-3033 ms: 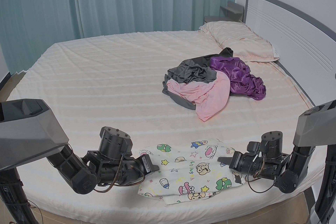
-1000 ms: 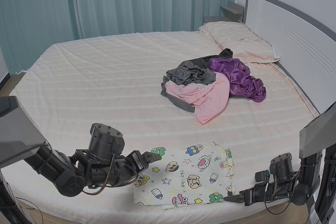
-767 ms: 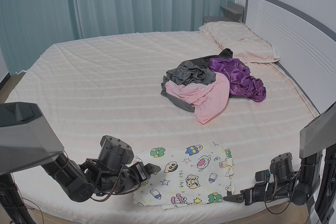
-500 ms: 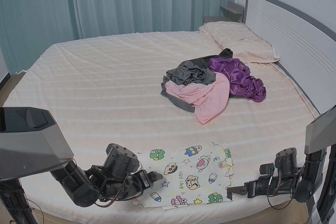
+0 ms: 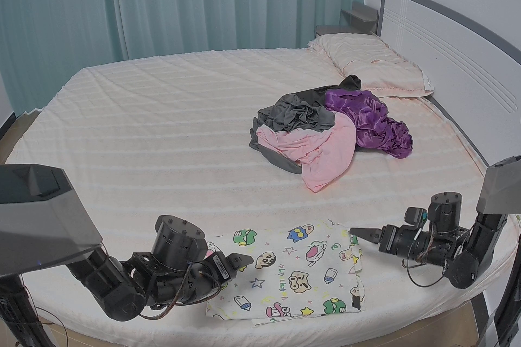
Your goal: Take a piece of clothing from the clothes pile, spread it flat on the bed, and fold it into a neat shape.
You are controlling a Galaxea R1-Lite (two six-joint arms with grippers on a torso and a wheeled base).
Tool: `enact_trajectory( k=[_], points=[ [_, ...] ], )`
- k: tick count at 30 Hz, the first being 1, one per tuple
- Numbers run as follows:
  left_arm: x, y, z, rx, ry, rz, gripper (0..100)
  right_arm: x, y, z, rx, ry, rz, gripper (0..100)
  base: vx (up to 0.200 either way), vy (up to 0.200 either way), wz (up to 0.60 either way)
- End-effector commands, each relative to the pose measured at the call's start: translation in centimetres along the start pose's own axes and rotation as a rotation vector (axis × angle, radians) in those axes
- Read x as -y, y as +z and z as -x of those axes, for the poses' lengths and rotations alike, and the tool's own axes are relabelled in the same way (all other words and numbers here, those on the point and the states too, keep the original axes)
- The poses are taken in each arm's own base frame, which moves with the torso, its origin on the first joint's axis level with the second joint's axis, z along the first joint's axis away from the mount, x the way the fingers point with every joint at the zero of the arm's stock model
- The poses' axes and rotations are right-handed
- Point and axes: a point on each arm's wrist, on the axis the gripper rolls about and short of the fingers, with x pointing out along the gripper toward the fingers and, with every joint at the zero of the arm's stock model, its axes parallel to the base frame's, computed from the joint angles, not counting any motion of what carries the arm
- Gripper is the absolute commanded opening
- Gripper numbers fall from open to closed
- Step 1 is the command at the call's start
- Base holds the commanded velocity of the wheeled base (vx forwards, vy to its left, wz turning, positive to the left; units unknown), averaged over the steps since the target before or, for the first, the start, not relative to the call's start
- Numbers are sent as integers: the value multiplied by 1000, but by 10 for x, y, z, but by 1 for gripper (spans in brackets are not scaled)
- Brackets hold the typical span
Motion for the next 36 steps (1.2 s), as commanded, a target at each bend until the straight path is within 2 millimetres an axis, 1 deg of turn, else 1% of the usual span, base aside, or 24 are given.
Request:
enact_trajectory(
  k=[1, 5, 8, 12, 18, 22, 28, 33, 36],
  points=[
    [5, 7, 22, 60, -90, 38, 100, -2, 20, -29, 57, 14, -58, 100, 0, 0, 0],
    [2, 2, 20, 46, -73, 29, 100, -1, 21, -52, -4, -17, -102, 100, 0, 0, 0],
    [2, 0, 20, 38, -72, 25, 100, -5, 18, -69, -18, -16, -182, 100, 0, 0, 0],
    [-2, -2, 14, 27, -51, 25, 100, -8, 16, -80, -32, -6, -217, 100, 0, 0, 0],
    [-5, -4, 8, 16, -31, 23, 100, -4, 10, -84, -47, -18, -221, 100, 0, 0, 0],
    [-5, -5, 7, 14, -29, 22, 100, 1, 13, -83, -35, -27, -230, 100, 0, 0, 0],
    [-6, -5, 6, 10, -25, 24, 100, 2, 14, -83, -29, -26, -230, 100, 0, 0, 0],
    [-7, -6, 4, 7, -20, 24, 100, 1, 14, -88, -32, -22, -227, 100, 0, 0, 0],
    [-7, -6, 4, 7, -19, 24, 100, 3, 14, -94, -31, -21, -227, 100, 0, 0, 0]
  ],
)
